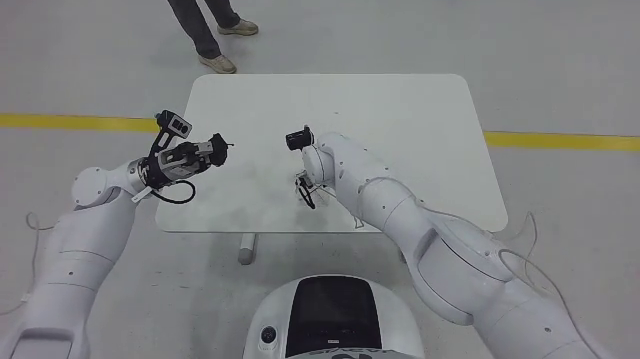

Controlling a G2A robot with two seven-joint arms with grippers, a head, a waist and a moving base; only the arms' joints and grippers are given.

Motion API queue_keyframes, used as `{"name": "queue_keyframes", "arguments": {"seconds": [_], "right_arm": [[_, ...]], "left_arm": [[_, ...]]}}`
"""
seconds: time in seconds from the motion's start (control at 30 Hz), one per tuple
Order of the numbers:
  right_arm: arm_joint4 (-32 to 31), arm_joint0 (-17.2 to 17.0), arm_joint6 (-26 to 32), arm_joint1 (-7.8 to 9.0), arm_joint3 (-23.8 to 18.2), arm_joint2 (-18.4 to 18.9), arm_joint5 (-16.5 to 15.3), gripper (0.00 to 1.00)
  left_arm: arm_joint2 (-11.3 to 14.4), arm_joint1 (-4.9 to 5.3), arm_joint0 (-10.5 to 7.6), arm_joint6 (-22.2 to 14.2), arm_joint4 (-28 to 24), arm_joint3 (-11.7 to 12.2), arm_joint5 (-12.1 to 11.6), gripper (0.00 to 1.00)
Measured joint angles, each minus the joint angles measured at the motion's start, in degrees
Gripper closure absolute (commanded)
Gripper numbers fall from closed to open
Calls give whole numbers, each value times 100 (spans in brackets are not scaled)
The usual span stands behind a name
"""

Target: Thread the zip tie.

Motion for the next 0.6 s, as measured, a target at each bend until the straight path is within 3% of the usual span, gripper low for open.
{"name": "queue_keyframes", "arguments": {"seconds": [0.5, 0.6], "right_arm": [[-178, 120, 102, -366, 800, -74, -75, 67], [-202, 121, 103, -417, 904, -73, -121, 71]], "left_arm": [[0, 0, 0, 0, 0, 0, 0, 100], [0, 0, 0, 0, 0, 0, 0, 100]]}}
